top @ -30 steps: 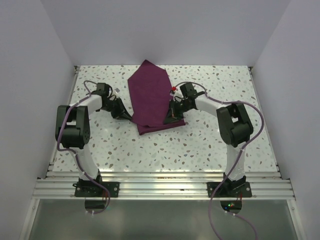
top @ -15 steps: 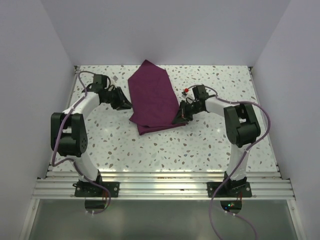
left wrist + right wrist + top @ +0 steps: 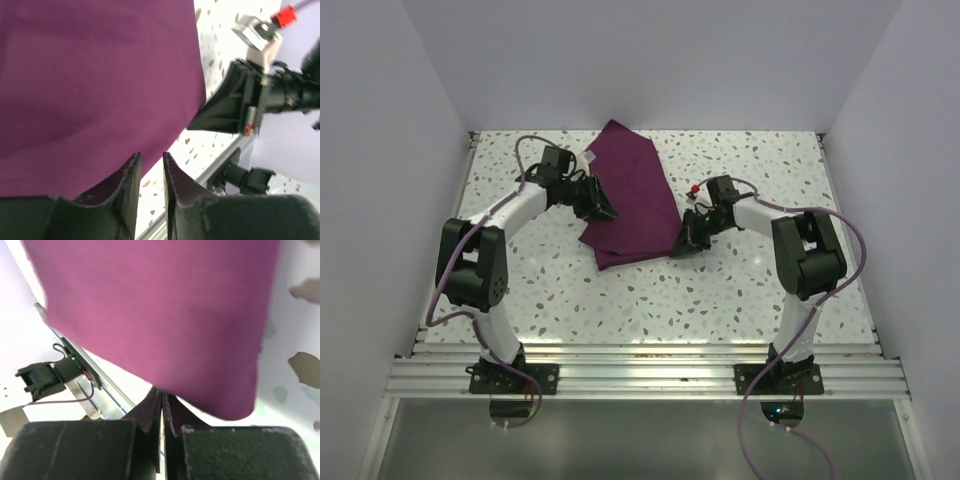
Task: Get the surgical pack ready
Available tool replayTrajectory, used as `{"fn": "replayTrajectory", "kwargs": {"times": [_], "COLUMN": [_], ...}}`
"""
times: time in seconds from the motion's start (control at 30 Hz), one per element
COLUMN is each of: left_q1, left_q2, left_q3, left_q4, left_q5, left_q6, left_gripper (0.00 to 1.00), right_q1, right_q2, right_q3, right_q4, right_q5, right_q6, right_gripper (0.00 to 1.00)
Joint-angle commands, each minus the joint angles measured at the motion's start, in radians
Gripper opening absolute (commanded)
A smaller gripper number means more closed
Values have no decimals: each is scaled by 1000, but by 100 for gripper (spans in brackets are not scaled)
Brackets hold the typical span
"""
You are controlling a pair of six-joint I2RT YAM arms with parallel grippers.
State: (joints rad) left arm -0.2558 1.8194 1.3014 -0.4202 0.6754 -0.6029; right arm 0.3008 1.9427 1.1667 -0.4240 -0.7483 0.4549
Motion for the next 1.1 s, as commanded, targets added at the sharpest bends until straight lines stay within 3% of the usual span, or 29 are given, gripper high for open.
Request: {"fn": "replayTrajectory", "kwargs": {"times": [0.0,0.07,0.13,0.2,0.3,0.6,0.8,0.93,1.07], "left_q1": [47,70,99,137,187,228,228,228,225], "left_q2": [-20,-31,-32,-26,-6,90,136,123,103], "left_q3": [102,125,122,115,87,-42,-54,-67,-70], "left_q4": [-90,-123,-155,-172,-170,4,1,14,40], "left_q5": [-109,-186,-218,-217,-200,15,19,29,67], "left_q6": [67,80,87,101,127,196,189,175,138], "left_gripper": [28,32,41,45,49,54,53,45,20], "right_q1": [0,0,1,3,6,4,6,6,6], "right_q2": [-88,-96,-87,-73,-30,-2,-2,7,18], "right_q3": [129,163,212,258,325,376,357,356,361], "right_q4": [-79,-96,-102,-107,-136,-164,-160,-157,-147], "right_q5": [21,23,20,10,3,-11,-10,-13,-16], "right_q6": [-55,-39,-27,-27,-35,-53,-56,-56,-45], "right_gripper": [0,2,15,24,29,32,32,31,31]}}
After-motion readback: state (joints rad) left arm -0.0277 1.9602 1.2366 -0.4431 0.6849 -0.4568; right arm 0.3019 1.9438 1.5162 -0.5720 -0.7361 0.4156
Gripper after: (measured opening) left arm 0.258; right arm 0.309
